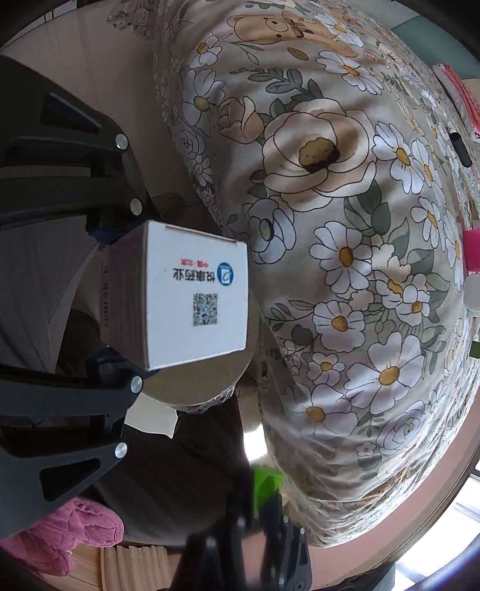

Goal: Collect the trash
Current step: 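Carry the white box and green block toward the trash bin, then open left tool over the bin while right tool releases the green block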

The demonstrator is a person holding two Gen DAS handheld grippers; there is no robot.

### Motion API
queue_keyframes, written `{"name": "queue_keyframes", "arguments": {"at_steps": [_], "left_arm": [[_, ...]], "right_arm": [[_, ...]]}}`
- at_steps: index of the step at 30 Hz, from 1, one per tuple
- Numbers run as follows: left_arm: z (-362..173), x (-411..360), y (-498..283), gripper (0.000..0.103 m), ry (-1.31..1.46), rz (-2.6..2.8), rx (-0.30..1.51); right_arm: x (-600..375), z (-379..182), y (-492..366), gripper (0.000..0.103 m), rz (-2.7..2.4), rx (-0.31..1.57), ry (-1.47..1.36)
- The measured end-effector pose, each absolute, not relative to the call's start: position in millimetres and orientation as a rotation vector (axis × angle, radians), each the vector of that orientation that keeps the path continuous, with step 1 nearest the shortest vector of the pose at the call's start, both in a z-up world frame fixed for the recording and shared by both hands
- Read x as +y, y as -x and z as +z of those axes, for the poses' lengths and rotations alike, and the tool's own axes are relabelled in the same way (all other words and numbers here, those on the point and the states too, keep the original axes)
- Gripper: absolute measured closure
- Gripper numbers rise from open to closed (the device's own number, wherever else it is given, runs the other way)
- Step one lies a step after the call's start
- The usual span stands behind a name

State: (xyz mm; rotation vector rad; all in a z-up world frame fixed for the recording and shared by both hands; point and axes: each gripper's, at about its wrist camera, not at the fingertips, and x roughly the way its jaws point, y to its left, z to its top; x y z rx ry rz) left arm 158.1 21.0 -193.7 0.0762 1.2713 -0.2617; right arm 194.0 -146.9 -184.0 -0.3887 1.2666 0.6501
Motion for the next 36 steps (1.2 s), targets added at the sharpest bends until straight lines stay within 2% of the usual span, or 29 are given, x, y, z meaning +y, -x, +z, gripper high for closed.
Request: {"name": "queue_keyframes", "arguments": {"at_steps": [12, 29, 36], "left_arm": [[-294.6, -3.9, -159.9, 0.058, -0.080, -0.272, 1.468], [-389.8, -13.1, -186.5, 0.058, 0.099, -0.248, 1.616], [-412.6, -7.6, -191.5, 0.058, 0.149, -0.240, 1.659]], "right_arm": [[-114.4, -282.4, -168.7, 0.081, 0.690, 1.433, 0.435], [-105.2, -376.3, -193.8, 0.080, 0.601, 1.693, 0.223], [-106.3, -398.5, -194.0, 0.080, 0.556, 1.704, 0.232]]}}
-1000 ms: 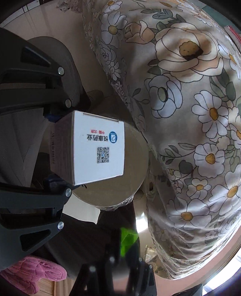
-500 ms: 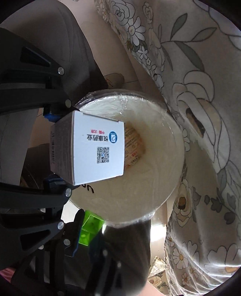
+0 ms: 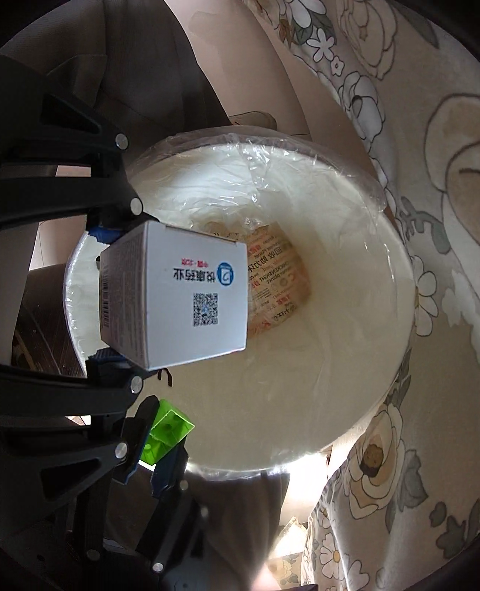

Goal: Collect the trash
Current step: 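Open left tool over the bin while right tool releases the green block, then move both tools back toward the items on the bed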

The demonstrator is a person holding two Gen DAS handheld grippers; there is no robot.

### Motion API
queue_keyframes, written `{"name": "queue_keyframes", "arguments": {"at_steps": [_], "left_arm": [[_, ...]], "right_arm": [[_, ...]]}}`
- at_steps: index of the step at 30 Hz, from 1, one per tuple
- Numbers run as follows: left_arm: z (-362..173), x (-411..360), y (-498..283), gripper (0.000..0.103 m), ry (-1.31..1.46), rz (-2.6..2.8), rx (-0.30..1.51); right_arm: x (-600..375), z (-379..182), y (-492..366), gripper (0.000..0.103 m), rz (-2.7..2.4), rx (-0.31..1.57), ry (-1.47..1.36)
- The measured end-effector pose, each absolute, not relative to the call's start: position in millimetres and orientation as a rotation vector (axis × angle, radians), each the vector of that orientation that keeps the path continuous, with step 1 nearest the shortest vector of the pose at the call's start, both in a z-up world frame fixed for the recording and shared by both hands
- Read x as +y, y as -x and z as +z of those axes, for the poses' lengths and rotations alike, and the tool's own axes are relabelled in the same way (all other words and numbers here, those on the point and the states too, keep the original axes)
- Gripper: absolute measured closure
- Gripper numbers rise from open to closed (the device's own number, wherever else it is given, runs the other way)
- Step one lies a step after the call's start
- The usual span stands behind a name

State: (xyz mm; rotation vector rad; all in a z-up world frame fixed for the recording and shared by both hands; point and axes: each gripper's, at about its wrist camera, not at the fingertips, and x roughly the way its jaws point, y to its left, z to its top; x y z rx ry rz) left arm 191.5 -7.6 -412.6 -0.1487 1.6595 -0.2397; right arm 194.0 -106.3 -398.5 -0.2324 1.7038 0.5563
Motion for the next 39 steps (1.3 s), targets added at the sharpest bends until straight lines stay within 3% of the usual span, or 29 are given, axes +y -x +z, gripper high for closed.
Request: {"name": "queue_keyframes", "arguments": {"at_steps": [6, 7, 9, 10, 28, 39], "left_arm": [[-425.0, -8.7, -195.5, 0.057, 0.190, -0.222, 1.672], [-425.3, -6.4, -196.3, 0.053, 0.195, -0.223, 1.670], [-423.3, -5.3, -197.1, 0.046, 0.196, -0.221, 1.655], [-422.8, -4.9, -197.4, 0.044, 0.195, -0.221, 1.651], [-414.2, -3.7, -197.0, 0.044, 0.193, -0.243, 1.651], [-342.2, -6.6, -176.8, 0.031, 0.093, -0.375, 1.491]], "right_arm": [[-110.4, -403.7, -196.3, 0.078, 0.550, 1.704, 0.201], [-110.3, -401.3, -195.8, 0.074, 0.552, 1.702, 0.202], [-108.9, -393.4, -194.9, 0.054, 0.544, 1.676, 0.221], [-108.3, -390.8, -194.7, 0.051, 0.546, 1.665, 0.222], [-112.0, -387.1, -195.1, 0.051, 0.573, 1.641, 0.219], [-129.9, -323.6, -184.2, 0.051, 0.614, 1.558, 0.233]]}}
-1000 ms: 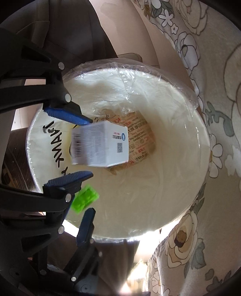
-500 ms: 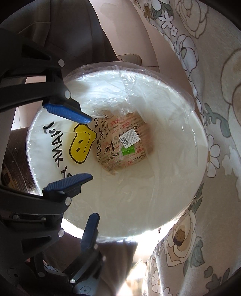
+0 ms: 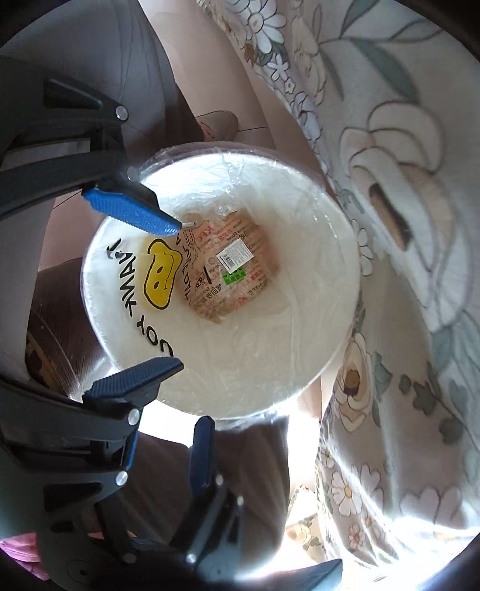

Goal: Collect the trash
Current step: 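Move both tools back toward the items on the bed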

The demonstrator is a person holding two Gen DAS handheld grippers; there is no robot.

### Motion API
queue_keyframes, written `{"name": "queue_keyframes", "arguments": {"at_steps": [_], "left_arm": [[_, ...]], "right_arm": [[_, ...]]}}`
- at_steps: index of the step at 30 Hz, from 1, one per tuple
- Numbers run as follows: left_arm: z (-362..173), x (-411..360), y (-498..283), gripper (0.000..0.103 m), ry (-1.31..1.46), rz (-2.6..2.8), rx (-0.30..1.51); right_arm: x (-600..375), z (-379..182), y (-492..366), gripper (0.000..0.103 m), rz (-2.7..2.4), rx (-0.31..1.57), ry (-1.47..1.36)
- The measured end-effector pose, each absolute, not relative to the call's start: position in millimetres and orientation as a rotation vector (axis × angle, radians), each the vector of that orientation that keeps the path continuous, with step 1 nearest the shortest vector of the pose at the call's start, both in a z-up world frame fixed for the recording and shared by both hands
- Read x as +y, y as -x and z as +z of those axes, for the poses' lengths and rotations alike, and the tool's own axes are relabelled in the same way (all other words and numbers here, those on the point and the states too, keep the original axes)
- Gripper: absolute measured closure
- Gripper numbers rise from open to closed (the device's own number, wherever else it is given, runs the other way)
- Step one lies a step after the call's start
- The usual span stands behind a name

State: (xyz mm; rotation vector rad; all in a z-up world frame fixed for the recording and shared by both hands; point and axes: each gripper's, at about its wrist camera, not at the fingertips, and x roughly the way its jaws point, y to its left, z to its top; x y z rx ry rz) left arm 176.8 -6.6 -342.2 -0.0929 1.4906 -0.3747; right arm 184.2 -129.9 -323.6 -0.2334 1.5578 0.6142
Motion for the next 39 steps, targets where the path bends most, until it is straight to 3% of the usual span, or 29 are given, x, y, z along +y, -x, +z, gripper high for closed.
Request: {"name": "queue_keyframes", "arguments": {"at_steps": [7, 19, 28, 39], "left_arm": [[-267.6, 17.2, -167.2, 0.021, 0.111, -0.404, 1.346], [-131.0, 42.6, -193.4, 0.012, 0.031, -0.334, 1.008], [-93.7, 61.7, -261.2, 0.012, -0.069, -0.235, 0.929], [-89.9, 55.7, -349.9, 0.012, -0.192, -0.235, 0.886]], "right_arm": [[-158.2, -253.5, -186.5, 0.049, 0.592, 1.452, 0.159], [-182.4, -103.9, -223.7, 0.040, 0.524, 1.144, 0.132], [-214.2, -37.1, -290.1, 0.034, 0.468, 0.930, 0.228], [-240.7, -28.3, -400.1, 0.034, 0.424, 0.906, 0.392]]}}
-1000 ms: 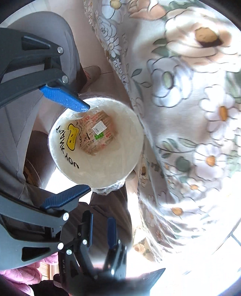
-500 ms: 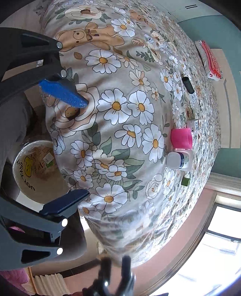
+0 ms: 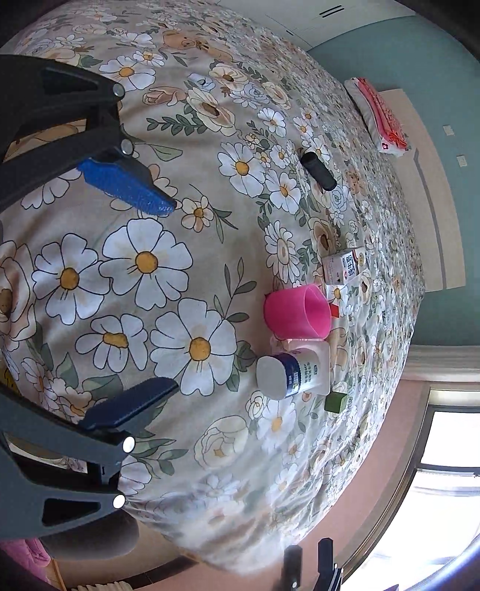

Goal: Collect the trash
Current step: 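Move both tools back toward the items on the bed, then grasp the pink cup with left tool while right tool grasps green cube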

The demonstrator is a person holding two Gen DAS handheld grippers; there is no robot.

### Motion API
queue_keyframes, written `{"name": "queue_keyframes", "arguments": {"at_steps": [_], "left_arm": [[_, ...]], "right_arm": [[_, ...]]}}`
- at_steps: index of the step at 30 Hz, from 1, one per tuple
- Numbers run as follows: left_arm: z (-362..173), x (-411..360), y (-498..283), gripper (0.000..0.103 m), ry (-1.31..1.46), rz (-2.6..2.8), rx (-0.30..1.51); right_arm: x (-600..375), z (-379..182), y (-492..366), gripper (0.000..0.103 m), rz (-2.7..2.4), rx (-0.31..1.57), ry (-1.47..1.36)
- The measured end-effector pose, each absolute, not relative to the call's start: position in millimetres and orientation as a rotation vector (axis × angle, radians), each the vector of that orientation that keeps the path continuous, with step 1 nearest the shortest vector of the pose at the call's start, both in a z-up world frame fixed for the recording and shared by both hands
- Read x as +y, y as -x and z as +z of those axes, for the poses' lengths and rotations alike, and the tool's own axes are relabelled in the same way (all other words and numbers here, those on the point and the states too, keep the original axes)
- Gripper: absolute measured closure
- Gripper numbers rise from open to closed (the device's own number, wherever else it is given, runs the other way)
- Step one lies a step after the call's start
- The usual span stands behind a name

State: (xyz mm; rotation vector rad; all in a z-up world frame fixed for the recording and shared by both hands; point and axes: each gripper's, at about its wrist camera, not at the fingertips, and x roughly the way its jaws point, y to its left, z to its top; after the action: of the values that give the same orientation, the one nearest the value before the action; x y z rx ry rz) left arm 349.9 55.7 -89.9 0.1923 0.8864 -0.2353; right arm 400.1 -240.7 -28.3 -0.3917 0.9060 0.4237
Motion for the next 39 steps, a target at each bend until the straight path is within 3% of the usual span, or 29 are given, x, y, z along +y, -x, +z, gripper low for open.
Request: {"name": "queue_keyframes", "arguments": {"at_steps": [15, 28, 30, 32, 34, 35, 37, 39], "left_arm": [[-122.5, 57.3, -471.9, 0.012, -0.093, -0.450, 0.929], [-141.0, 27.8, -526.4, 0.012, -0.128, -0.562, 0.933], [-140.5, 25.9, -529.3, 0.017, -0.097, -0.587, 0.929], [-142.7, 22.1, -533.8, 0.042, -0.078, -0.599, 0.948], [-145.6, 21.0, -537.0, 0.051, -0.051, -0.593, 0.960], [-146.2, 20.7, -537.1, 0.051, -0.040, -0.587, 0.959], [-145.7, 20.0, -534.8, 0.051, -0.030, -0.583, 0.951], [-145.2, 20.1, -533.0, 0.051, -0.025, -0.572, 0.955]], "right_arm": [[-225.0, -86.5, -567.0, 0.034, 0.582, 1.045, 0.523], [-203.2, -138.9, -643.2, 0.034, 0.637, 1.143, 0.643], [-201.2, -145.1, -648.9, 0.034, 0.650, 1.159, 0.643], [-200.1, -149.2, -654.5, 0.034, 0.664, 1.172, 0.632], [-201.7, -150.8, -659.1, 0.034, 0.672, 1.186, 0.598], [-203.2, -151.4, -660.1, 0.035, 0.677, 1.195, 0.575], [-206.2, -151.5, -658.0, 0.058, 0.701, 1.222, 0.528], [-207.6, -150.3, -653.8, 0.068, 0.681, 1.222, 0.525]]}}
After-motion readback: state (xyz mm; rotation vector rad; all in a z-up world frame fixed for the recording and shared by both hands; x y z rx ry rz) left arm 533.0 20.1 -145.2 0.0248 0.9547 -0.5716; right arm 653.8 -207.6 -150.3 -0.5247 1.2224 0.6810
